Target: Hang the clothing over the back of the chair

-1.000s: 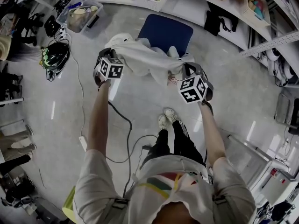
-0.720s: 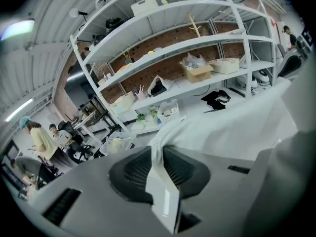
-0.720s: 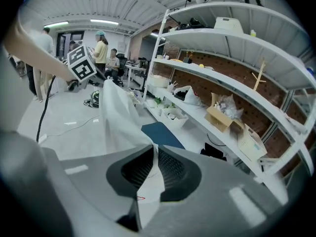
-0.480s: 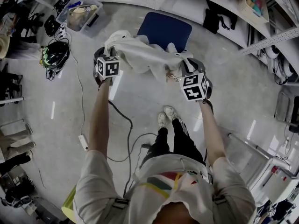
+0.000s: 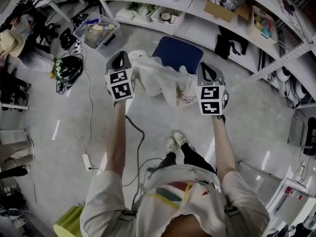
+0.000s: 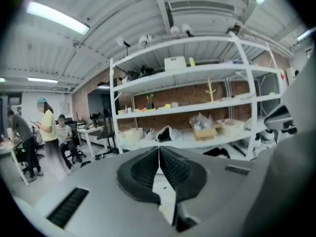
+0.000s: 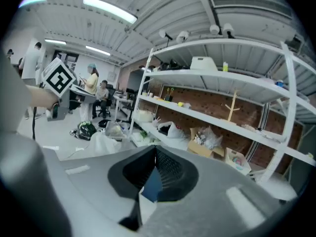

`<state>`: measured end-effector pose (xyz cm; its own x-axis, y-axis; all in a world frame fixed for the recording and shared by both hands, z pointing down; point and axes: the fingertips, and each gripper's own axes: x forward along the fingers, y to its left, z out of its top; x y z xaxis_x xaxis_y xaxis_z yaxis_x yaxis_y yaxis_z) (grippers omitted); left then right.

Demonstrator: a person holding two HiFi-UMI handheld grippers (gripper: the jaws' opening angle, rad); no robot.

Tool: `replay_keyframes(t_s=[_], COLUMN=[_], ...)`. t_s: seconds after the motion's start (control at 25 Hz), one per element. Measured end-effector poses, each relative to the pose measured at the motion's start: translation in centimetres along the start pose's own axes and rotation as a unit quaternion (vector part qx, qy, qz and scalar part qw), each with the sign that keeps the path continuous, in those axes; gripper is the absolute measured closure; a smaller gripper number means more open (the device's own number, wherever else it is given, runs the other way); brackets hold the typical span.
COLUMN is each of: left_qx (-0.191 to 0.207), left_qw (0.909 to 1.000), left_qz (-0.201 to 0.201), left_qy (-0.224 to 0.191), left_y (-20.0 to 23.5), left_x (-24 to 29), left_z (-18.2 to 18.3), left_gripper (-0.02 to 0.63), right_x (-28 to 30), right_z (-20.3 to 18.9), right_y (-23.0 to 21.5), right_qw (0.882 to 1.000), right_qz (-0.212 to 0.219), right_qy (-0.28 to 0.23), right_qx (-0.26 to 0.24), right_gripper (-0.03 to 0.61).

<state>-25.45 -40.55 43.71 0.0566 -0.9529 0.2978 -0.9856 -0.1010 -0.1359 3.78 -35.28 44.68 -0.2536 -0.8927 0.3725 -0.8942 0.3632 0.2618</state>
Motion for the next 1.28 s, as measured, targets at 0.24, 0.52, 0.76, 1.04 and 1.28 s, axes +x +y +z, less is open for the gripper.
replay_keyframes(t_s=[0.24,0.52,0.76,1.04,1.28], left_qx=[-0.035,-0.059,-0.045,-0.024,-0.020], left_qw=[0.9900,0.9814,0.9766,0.9771,0.9774], left_qz=[-0.064,-0.050,-0.009,0.020,0.025], left_qy=[-0.120,-0.176,-0.210,-0.210,-0.209], left_y=[-7.5,-9.8,-8.6,-7.3,-7.3], left_x=[-11.2,-20.8,-24.8,-25.5,-25.9], left_z=[9.4,12.0,12.8,13.1,13.0], left_gripper=[0.595,0.595,0.595,0.595,0.595], right_x=[-7.7,-16.1,-19.6,-19.7,-19.8], right_z=[9.9,15.0,15.1,15.4,15.6], right_y=[0.3,3.4,5.0,5.7,5.8], right_qw=[0.992,0.975,0.970,0.969,0.968], right_qz=[0.005,0.020,0.040,0.044,0.048], right_qy=[-0.123,-0.220,-0.240,-0.243,-0.246], right_qx=[0.014,0.002,-0.006,-0.018,-0.016], right_gripper=[0.572,0.572,0.572,0.574,0.574])
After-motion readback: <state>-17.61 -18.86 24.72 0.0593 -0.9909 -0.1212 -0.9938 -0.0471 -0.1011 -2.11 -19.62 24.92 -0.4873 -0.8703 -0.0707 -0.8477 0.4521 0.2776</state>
